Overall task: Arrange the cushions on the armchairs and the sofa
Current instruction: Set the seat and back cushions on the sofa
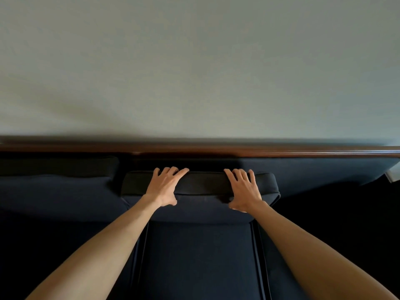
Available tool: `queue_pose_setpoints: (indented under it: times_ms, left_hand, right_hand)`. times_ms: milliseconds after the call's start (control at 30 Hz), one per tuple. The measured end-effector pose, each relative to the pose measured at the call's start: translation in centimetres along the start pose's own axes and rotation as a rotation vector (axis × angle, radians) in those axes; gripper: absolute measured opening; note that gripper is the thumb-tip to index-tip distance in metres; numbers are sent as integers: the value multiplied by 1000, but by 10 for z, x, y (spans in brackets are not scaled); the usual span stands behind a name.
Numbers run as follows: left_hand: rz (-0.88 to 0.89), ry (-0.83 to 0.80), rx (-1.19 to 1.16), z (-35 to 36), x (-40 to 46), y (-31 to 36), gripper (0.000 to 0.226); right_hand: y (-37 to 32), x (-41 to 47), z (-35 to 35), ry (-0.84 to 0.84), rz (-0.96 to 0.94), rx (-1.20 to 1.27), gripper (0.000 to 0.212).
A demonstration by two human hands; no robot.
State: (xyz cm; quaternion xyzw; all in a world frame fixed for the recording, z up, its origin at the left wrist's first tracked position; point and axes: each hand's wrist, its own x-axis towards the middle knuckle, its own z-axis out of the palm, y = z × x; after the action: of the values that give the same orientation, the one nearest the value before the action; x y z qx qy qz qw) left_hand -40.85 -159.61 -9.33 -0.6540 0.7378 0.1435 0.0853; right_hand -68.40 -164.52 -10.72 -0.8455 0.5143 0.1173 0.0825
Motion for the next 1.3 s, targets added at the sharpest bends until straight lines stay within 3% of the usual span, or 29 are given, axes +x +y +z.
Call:
queue_pose_setpoints:
  times_ms: [300, 867, 967, 1100, 1300]
  left_hand:
    - [-82, 93, -14, 8, 13, -6, 93]
    - [-108, -52, -80, -4, 30, -4, 94]
    - [-172, -68, -187, -24, 24, 14, 82]
    - [-189, 33, -379, -69, 18, 63, 61]
    - [-85, 138, -534, -130, 29, 174, 29]
  right_hand:
    - [11, 2, 4, 24, 86, 11, 92]
    - [10, 28, -18, -173, 114, 20, 93]
    - [1, 18, -38, -203, 123, 123, 80]
    - [9, -7, -78, -109, 116, 280, 51]
    - [80, -74, -131, 2, 227, 439, 33]
